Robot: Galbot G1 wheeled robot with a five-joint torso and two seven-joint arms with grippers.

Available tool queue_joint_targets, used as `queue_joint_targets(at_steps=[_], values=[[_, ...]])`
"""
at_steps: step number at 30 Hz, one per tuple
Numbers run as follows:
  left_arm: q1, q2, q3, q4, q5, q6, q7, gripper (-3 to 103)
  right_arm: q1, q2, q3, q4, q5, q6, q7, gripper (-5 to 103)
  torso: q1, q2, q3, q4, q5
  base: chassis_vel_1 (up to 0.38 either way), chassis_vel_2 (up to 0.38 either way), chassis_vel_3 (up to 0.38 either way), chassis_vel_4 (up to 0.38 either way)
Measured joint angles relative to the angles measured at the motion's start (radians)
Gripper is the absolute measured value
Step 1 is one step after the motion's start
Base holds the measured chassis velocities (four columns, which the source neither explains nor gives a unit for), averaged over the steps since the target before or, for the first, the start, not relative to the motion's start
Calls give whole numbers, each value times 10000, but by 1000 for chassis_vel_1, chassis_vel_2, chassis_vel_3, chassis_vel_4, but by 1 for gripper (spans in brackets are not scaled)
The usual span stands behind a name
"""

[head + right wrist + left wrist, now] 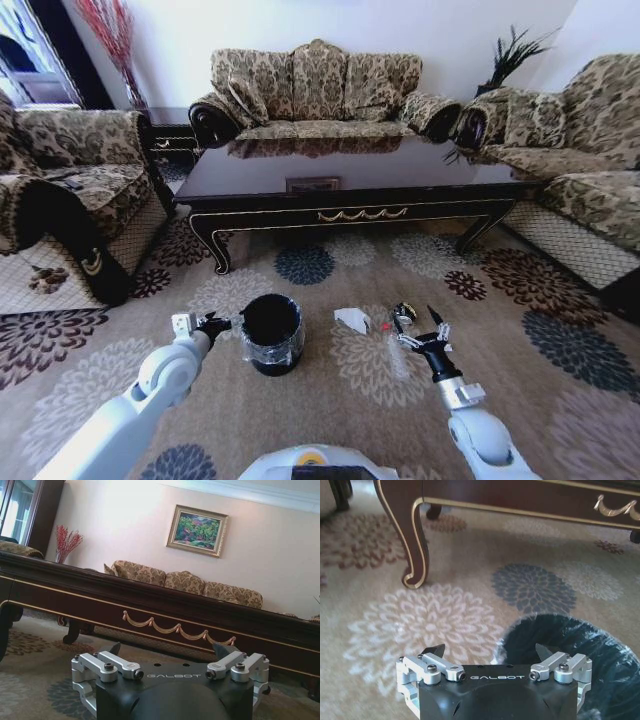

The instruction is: Move to the front of the table and pick up the trash from the floor, then place it into the trash bin.

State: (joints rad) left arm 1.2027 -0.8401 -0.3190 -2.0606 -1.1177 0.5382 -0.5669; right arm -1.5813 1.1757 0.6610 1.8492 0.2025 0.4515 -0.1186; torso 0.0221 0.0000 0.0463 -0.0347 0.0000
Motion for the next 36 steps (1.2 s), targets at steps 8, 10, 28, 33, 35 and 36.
queue_joint_targets(at_steps=[8, 10, 28, 33, 35, 36], values=[[-1525, -427, 1480, 862, -1771, 265, -966, 99, -63, -22, 18, 2, -14, -25, 23, 100, 1, 0, 1, -6, 1, 0, 0, 0, 0], [-1625, -478, 1634, 957, -1876, 318, -1101, 99, -58, -21, 25, 5, -14, -34, 32, 100, 0, 0, 1, -7, 1, 0, 0, 0, 0], [-1824, -802, 1913, 1825, -2358, 929, -1859, 64, 101, -36, -34, -236, 34, -88, 170, 100, 0, 0, 0, -3, 0, 0, 0, 0, 0], [-1838, -839, 1922, 1801, -2396, 929, -1985, 48, 83, -38, 20, -307, 55, -57, 184, 100, -2, 0, -1, 0, 0, 0, 0, 0, 0], [-1829, -759, 1897, 1652, -2529, 960, -2067, 37, 121, -38, 23, -353, 74, -61, 228, 100, -1, 0, -1, -8, -2, 0, 0, 0, 0], [-1782, -687, 1832, 1563, -2604, 992, -2113, 32, 170, -44, 21, -401, 118, -92, 282, 100, -2, 0, -1, -8, -1, 0, 0, 0, 0]])
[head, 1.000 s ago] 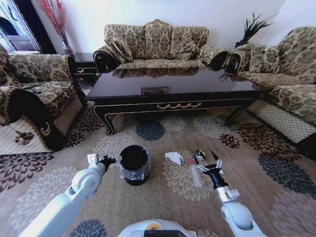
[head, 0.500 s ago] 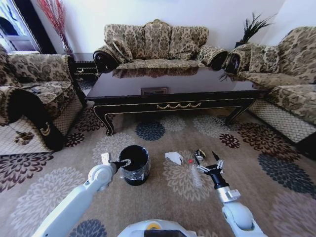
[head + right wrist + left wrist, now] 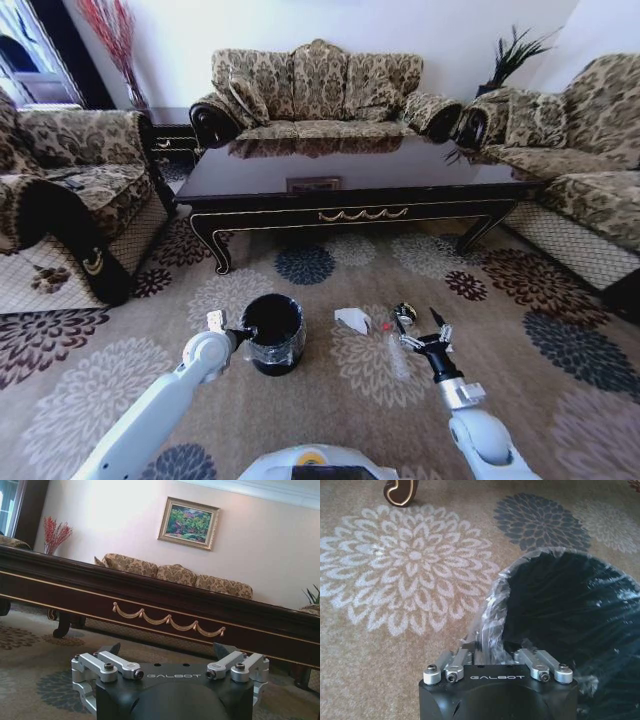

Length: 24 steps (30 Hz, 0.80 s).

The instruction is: Move to the front of the table and pick up the trash from the floor, then place it into the trash bin.

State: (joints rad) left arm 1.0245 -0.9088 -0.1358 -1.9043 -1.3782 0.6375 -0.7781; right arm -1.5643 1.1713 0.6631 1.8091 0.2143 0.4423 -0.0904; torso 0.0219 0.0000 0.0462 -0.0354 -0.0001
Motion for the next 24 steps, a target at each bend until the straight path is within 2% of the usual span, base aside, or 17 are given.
queue_joint_targets(at_steps=[3, 4, 5, 6, 8, 9, 14, 18, 24], values=[[172, 102, -215, -178, -118, 87, -43, 21, 81, -33, -11, -112, 42, -143, 148, 100, 0, 0, 0, 2, 0, 0, 0, 0, 0], [276, 143, -343, -258, -159, 142, -79, 21, 120, -56, -14, -181, 41, -260, 252, 100, 0, 0, 0, 1, -1, 0, 0, 0, 0], [435, 195, -554, -367, -202, 196, -120, 15, 165, -93, -9, -272, 26, -494, 403, 100, 0, 0, 0, 4, -2, 0, 0, 0, 0], [435, 195, -554, -367, -202, 196, -120, 15, 165, -93, -9, -272, 26, -494, 403, 100, 0, 0, 0, 4, -2, 0, 0, 0, 0], [720, 302, -946, -584, -328, 330, -245, 6, 246, -203, 4, -394, 145, -958, 660, 100, 0, 0, 1, 5, -1, 0, 0, 0, 0], [911, 404, -1202, -777, -461, 412, -309, 4, 366, -312, -7, -521, 342, -1341, 914, 100, 0, -1, 1, 1, -2, 0, 0, 0, 0], [1452, 826, -1863, -1314, -715, 655, -545, 4, 1019, -577, -112, -1321, 880, -1994, 1583, 100, 0, 0, 0, 6, 3, 0, 0, 0, 0], [1745, 1308, -2472, -1803, -1040, 802, -672, 4, 2118, -782, -383, -2934, 2034, -2747, 2371, 100, 0, 0, 1, 7, 1, 0, 0, 0, 0], [1667, 1591, -2738, -2014, -1261, 816, -694, 4, 3064, -948, -626, -4712, 2521, -2876, 2351, 100, 0, -1, 1, 4, -1, 0, 0, 0, 0]])
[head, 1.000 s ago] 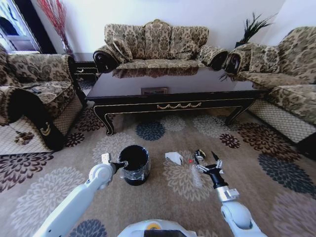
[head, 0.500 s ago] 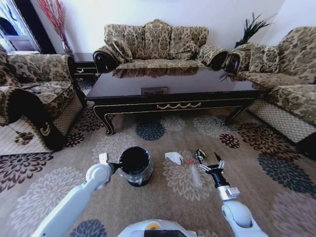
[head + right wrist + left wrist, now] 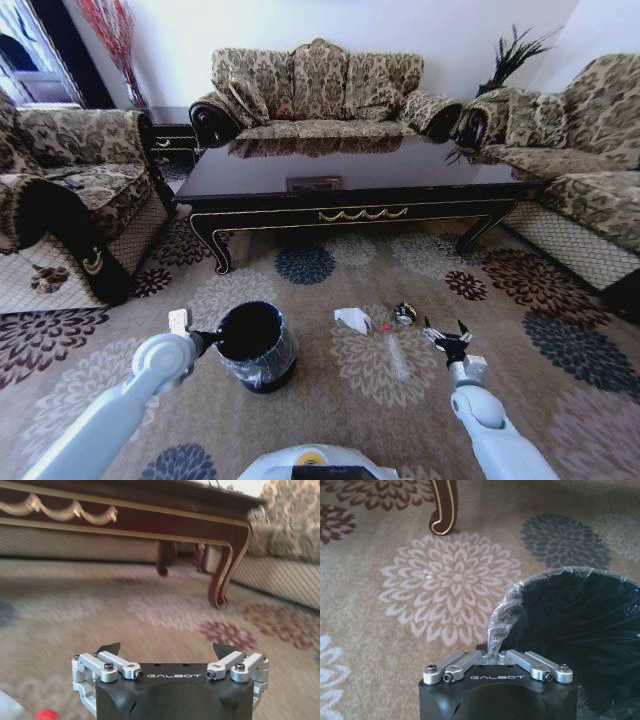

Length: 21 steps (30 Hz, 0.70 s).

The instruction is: Move to the front of the table and pick up the trash from the floor, then place it into the trash bin.

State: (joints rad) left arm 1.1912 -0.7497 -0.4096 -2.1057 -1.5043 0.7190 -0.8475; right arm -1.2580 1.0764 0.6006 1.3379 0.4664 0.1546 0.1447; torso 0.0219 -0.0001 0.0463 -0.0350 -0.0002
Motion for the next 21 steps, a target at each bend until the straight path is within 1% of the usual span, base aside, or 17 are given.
queue_joint_targets(at_steps=[3, 4, 7, 8, 11, 13, 15, 17, 20, 21], values=[[8, 49, -99, -30, 32, 0, 8, 4, 668, -86, -233, -1695, -276, 319, -321, 100, 1, 0, 0, -1, 5, 0, 0, 0, 0], [8, 49, -99, -30, 32, 0, 8, 4, 668, -86, -233, -1695, -276, 319, -321, 100, 1, 0, 0, -1, 5, 0, 0, 0, 0], [144, 26, -105, -29, 364, -14, 96, 4, 1301, -21, -450, -3187, -738, 752, -503, 100, 1, 0, 0, -1, 1, 0, 0, 0, 0], [144, 26, -105, -29, 364, -14, 96, 4, 1301, -21, -450, -3187, -738, 752, -503, 100, 1, 0, 0, -1, 1, 0, 0, 0, 0], [173, -88, -55, -105, 414, -30, 103, 4, 2054, 124, -611, -4692, -1208, 1310, -779, 100, 0, 0, 0, 2, 3, 0, 0, 0, 0], [173, -107, -36, -131, 415, -43, 103, 4, 2192, 143, -634, -4960, -1278, 1405, -830, 100, 1, 0, 0, 1, 3, 0, 0, 0, 0], [178, -114, 29, -247, 408, -66, 94, 4, 2636, 173, -725, -5709, -1388, 1609, -953, 100, 1, 0, 0, -3, 3, 0, 0, 0, 0], [194, -100, 42, -282, 396, -66, 89, 4, 2805, 196, -749, -5963, -1404, 1648, -967, 100, 1, 0, -1, -2, 0, 0, 0, 0, 0], [228, -43, 70, -327, 380, -66, 73, 4, 3381, 322, -762, -6908, -1529, 1817, -1019, 100, 1, 0, 0, 3, 3, 0, 0, 0, 0], [228, -43, 70, -327, 380, -66, 73, 4, 3381, 322, -762, -6908, -1529, 1817, -1019, 100, 1, 0, 0, 3, 3, 0, 0, 0, 0]])
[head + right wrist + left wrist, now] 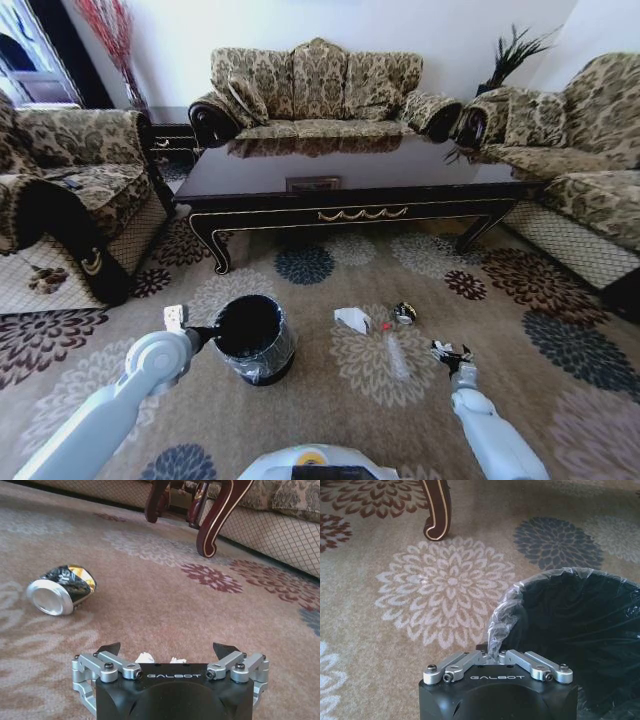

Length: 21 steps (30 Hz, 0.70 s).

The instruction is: Move to the front of the table and pick up the trash from the floor, then place it into the trash bin.

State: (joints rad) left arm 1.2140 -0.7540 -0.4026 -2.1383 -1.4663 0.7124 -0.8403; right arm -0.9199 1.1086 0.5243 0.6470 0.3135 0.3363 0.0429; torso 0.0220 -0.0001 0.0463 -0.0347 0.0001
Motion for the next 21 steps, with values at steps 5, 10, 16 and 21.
queue_joint_targets(at_steps=[5, 10, 16, 21], values=[[1, 64, 8, -37, -25, -21, -7, 4, 594, 123, 105, -1054, 18, 120, -149, 100, 0, 0, 0, -4, -1, 0, 0, 0, 0], [-20, 111, 20, -48, -49, -29, -6, 4, 908, 190, 155, -1287, 530, -83, -234, 100, 0, 0, 0, -2, -2, 0, 0, 0, 0], [-36, 162, 14, -37, -53, -66, -3, 4, 1037, 323, 4, -1430, 1020, -482, -445, 85, 0, 0, 0, -2, -1, 0, 0, 0, 0], [-23, 164, -49, 16, -42, -106, 3, 4, 1163, 496, 58, -1695, 1332, -644, -526, 63, 0, 1, -2, -1, -6, 0, 0, 0, 0]])
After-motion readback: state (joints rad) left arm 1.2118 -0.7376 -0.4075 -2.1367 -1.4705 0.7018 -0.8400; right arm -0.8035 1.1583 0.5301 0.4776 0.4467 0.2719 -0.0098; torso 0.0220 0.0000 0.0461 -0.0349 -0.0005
